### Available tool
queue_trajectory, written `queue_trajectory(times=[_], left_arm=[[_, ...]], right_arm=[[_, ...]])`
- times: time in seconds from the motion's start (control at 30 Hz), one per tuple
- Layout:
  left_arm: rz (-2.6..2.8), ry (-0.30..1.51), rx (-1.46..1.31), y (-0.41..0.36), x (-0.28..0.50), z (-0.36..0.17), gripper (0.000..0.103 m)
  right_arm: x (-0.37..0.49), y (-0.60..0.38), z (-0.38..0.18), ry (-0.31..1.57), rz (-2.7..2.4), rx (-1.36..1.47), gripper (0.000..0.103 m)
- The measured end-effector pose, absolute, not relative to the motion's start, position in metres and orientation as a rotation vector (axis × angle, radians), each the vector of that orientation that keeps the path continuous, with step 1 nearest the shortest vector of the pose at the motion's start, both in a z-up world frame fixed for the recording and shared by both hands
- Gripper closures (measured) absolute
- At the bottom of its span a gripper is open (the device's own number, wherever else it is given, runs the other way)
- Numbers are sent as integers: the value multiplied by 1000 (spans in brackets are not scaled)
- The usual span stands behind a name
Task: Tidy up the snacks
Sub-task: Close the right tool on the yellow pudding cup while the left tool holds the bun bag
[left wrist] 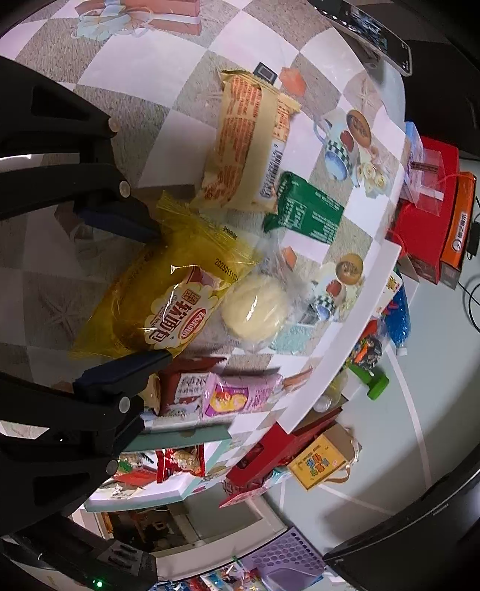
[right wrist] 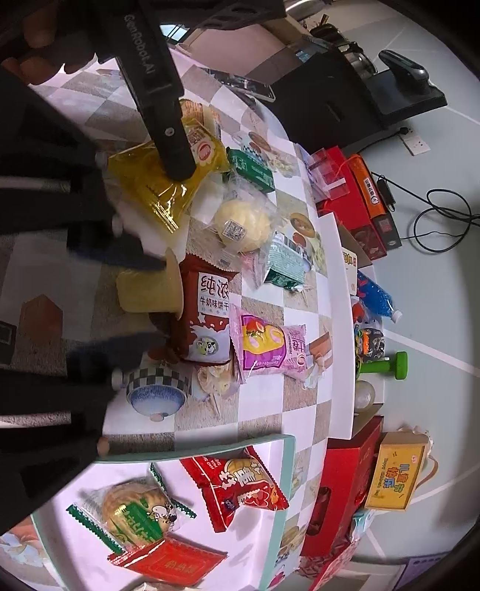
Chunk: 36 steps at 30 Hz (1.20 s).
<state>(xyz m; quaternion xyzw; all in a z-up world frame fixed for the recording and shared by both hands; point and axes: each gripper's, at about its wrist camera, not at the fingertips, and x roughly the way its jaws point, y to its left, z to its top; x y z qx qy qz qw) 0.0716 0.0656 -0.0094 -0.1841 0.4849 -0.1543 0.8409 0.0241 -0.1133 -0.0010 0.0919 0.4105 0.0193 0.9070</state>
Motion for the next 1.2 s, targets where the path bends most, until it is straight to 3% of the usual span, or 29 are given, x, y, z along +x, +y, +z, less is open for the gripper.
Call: queue_trajectory(times=[0.17, 0.3, 0.9, 1.0, 1.2], left_arm=[[-319, 1039, -395, 69, 74, -14, 43], [-312, 1044, -408, 73, 76, -17, 43], [-323, 1059, -430, 75, 83, -23, 42], [-324, 1059, -429, 75, 83, -23, 42], [-323, 1059, -424, 74, 84, -23, 42]], right_arm=[[25, -111, -2, 848, 46, 189, 62], [27, -106, -4, 855, 56, 169, 50], [52, -95, -21, 867, 60, 163, 50], [51, -95, -20, 865, 65, 161, 57], [51, -94, -20, 862, 72, 160, 58]])
